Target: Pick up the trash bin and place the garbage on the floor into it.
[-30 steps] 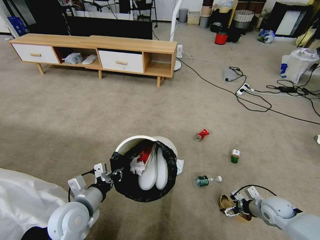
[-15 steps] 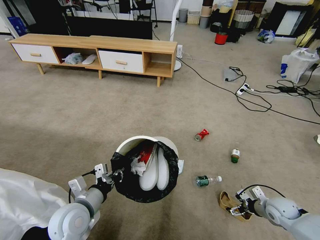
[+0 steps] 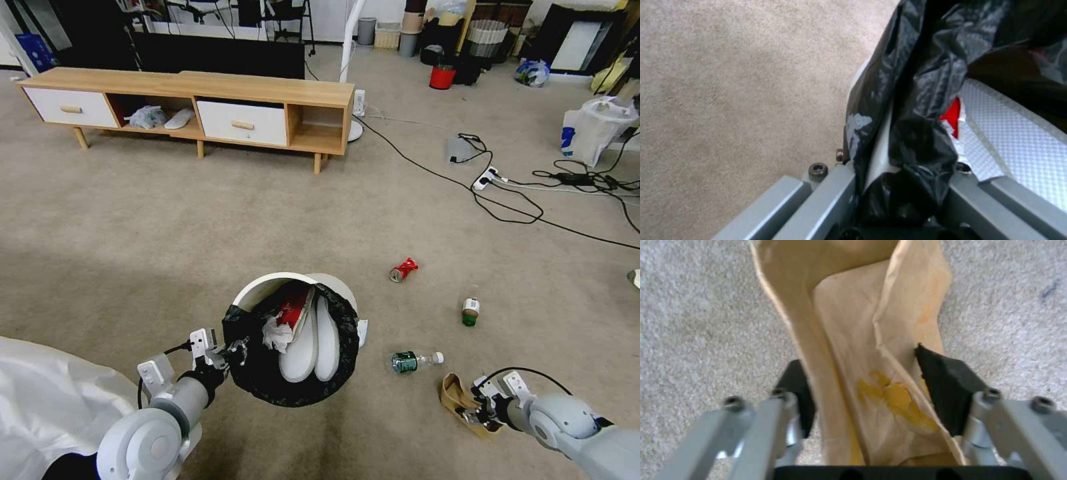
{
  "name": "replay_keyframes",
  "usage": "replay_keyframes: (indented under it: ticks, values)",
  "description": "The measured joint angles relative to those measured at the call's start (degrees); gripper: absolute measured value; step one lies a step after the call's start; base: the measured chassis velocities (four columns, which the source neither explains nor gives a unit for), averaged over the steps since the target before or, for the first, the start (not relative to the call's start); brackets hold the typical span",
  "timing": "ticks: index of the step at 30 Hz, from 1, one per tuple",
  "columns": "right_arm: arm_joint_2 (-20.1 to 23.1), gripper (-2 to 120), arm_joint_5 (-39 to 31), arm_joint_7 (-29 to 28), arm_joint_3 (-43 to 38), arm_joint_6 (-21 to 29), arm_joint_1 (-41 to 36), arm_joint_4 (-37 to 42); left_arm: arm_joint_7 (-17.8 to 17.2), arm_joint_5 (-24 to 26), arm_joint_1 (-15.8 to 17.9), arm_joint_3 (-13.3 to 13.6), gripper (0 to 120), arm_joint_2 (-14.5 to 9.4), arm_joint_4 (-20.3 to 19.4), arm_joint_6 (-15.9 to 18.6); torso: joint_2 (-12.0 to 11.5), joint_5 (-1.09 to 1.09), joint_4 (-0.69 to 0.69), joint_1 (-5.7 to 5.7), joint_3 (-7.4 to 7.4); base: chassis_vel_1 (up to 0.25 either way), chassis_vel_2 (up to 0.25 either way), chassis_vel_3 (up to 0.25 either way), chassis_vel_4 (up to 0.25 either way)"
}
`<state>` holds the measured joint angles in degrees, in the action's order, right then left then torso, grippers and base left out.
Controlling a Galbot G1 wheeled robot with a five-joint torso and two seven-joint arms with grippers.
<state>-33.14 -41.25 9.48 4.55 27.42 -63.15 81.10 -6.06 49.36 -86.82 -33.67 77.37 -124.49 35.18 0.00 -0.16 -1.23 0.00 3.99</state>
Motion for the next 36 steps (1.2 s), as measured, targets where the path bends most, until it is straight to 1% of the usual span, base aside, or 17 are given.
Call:
replay_keyframes:
  ticks: [1,2,3,5,6,7,9,10,11,21,30,36]
  values:
    - [0.00,46,-0.08,-0.06,0.00,-0.02,-0.02,0.09,0.03,-0.08,-0.01,0.02,0,0.11,-0.02,0.00,0.00,0.00,0.00,0.00,0.00,0.000,0.000,0.000,0.000]
    - [0.04,31,-0.38,-0.31,-0.03,-0.05,-0.21,0.24,0.05,-0.22,-0.02,0.08,0,0.30,-0.12,0.00,0.00,0.00,0.00,0.00,0.00,0.000,0.000,0.000,0.000]
    - [0.04,31,-0.38,-0.31,-0.03,-0.05,-0.21,0.24,0.05,-0.22,-0.02,0.08,0,0.30,-0.12,0.00,0.00,0.00,0.00,0.00,0.00,0.000,0.000,0.000,0.000]
    - [-0.02,17,-0.45,-0.34,-0.16,-0.07,-0.30,0.24,0.06,-0.22,-0.03,0.04,0,0.28,-0.21,0.00,0.00,0.00,-0.01,0.00,0.00,0.000,0.000,0.000,0.000]
    - [-0.09,14,-0.47,-0.37,-0.23,-0.08,-0.31,0.22,0.06,-0.23,-0.03,0.02,0,0.26,-0.24,-0.01,0.00,0.00,-0.01,0.00,0.00,0.000,0.000,0.000,0.000]
    - [-0.09,14,-0.47,-0.37,-0.23,-0.08,-0.31,0.22,0.06,-0.23,-0.03,0.02,0,0.26,-0.24,-0.01,0.00,0.00,-0.01,0.00,0.00,0.000,0.000,0.000,0.000]
    - [-0.35,2,-0.58,-0.51,-0.44,-0.09,-0.42,0.18,0.07,-0.22,-0.05,0.01,0,0.18,-0.30,-0.01,0.00,0.00,0.00,0.00,0.00,0.000,0.000,0.000,0.000]
    - [-0.35,2,-0.58,-0.51,-0.44,-0.09,-0.42,0.18,0.07,-0.22,-0.05,0.01,0,0.18,-0.30,-0.01,0.00,0.00,0.00,0.00,0.00,0.000,0.000,0.000,0.000]
    - [-0.43,0,-0.61,-0.56,-0.67,-0.08,-0.59,0.17,0.07,-0.21,-0.09,0.02,0,0.14,-0.33,0.00,0.00,0.00,0.00,0.00,0.00,0.000,0.000,0.000,0.000]
    - [-0.52,0,-0.83,-0.73,-2.75,-0.08,-2.16,0.00,0.08,0.04,-0.06,0.18,0,-0.56,-0.32,0.02,0.00,0.00,0.00,0.00,0.00,0.000,0.000,0.000,0.000]
    - [-0.71,0,-0.96,-1.12,-4.68,-0.24,-3.12,0.00,0.09,0.06,0.10,0.74,0,-0.63,0.17,0.08,0.00,0.01,0.00,0.00,0.00,0.000,0.000,0.000,0.000]
    - [1.58,0,-1.75,-1.86,-8.15,-0.39,-5.97,2.83,0.30,0.07,0.39,1.07,0,-1.25,0.89,0.10,0.00,0.00,0.00,0.00,0.00,0.000,0.000,0.000,0.000]
